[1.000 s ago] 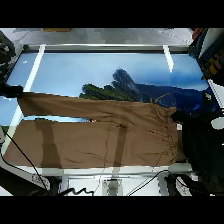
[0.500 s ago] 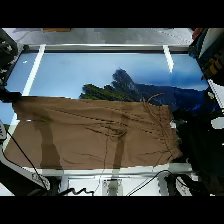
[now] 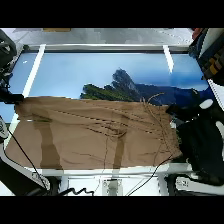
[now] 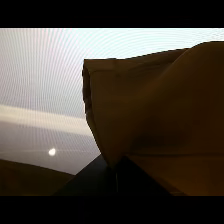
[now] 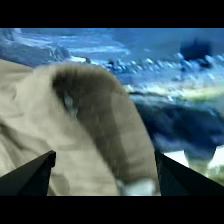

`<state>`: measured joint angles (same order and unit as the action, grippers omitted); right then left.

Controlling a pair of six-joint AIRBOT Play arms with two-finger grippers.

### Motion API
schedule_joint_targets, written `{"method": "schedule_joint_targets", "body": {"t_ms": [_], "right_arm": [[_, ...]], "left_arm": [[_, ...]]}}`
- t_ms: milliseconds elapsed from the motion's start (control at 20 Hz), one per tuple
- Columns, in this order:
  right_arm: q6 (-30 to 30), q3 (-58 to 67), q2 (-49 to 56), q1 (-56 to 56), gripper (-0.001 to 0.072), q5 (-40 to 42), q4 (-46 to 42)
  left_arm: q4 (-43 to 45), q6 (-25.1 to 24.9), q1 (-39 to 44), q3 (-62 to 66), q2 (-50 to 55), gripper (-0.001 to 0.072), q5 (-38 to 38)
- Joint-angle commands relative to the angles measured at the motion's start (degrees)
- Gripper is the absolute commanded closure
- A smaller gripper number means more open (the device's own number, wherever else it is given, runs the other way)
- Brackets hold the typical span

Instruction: Fold the clothes and pants, and hang the long-sleeved shirts on hangers.

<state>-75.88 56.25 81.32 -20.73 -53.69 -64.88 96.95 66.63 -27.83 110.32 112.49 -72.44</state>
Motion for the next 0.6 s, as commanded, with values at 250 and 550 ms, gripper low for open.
{"method": "schedule_joint_targets", "body": {"t_ms": [250, 550], "right_arm": [[9.5, 18.0, 18.0, -3.7, 0.0091, -25.9, 2.2], [20.4, 18.0, 20.9, -1.9, 0.0313, -24.7, 11.3]], "left_arm": [[-1.7, 0.0, 0.0, 0.0, 0.1, 0.0684, -1.3], [-6.7, 0.0, 0.0, 0.0, 0.7, 0.0685, -1.3]]}}
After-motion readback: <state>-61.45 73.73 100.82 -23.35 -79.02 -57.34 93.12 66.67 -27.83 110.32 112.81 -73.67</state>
